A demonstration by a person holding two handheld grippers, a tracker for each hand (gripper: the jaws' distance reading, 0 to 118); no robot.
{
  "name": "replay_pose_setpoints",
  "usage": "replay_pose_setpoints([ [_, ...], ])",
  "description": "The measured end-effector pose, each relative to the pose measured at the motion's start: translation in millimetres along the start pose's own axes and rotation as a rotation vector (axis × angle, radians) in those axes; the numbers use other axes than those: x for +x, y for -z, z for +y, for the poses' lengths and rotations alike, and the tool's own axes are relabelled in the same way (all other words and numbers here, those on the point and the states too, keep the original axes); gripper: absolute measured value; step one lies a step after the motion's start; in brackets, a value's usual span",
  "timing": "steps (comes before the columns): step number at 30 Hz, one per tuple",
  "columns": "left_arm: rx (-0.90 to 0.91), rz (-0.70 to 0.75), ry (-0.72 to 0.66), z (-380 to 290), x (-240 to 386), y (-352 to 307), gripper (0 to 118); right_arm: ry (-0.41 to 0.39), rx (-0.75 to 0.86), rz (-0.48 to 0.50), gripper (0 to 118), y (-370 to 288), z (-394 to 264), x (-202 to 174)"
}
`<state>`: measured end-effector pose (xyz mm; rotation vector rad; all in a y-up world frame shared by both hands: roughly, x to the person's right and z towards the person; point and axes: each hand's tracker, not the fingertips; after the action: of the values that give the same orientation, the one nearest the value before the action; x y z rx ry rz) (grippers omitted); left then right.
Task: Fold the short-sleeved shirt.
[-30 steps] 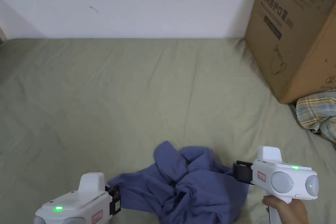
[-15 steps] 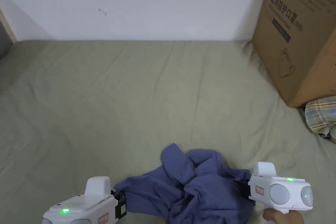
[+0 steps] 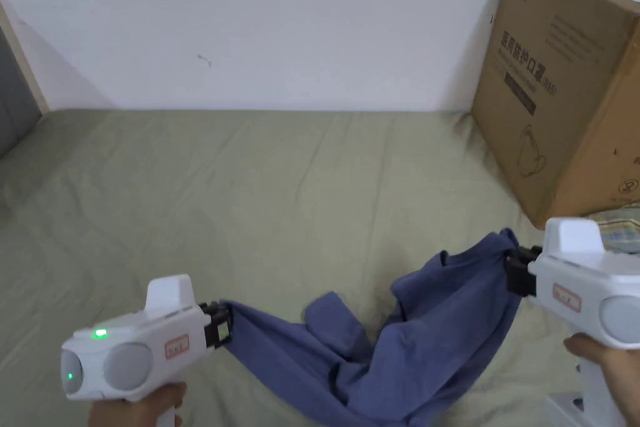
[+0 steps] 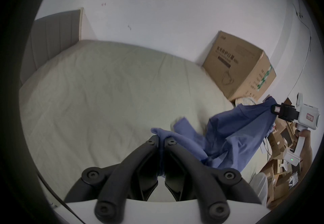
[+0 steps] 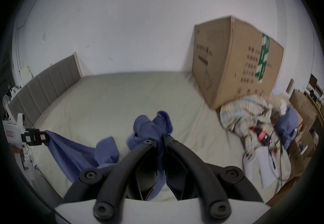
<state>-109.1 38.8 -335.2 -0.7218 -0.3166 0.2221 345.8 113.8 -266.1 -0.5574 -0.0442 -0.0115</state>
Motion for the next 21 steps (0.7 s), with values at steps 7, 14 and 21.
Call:
replay_pose_setpoints([
  [7,0.201,0.053,0.000,118,-19,-41,3,-0.030,0.141,-0.043,4,-25,91,8],
  [14,0.353,0.151,0.070,239,-15,-67,3,-0.022,0.259,-0.078,4,-19,172,6],
  [21,0.411,0.220,0.109,329,-16,-63,3,-0.026,0.340,-0.120,4,4,234,7],
])
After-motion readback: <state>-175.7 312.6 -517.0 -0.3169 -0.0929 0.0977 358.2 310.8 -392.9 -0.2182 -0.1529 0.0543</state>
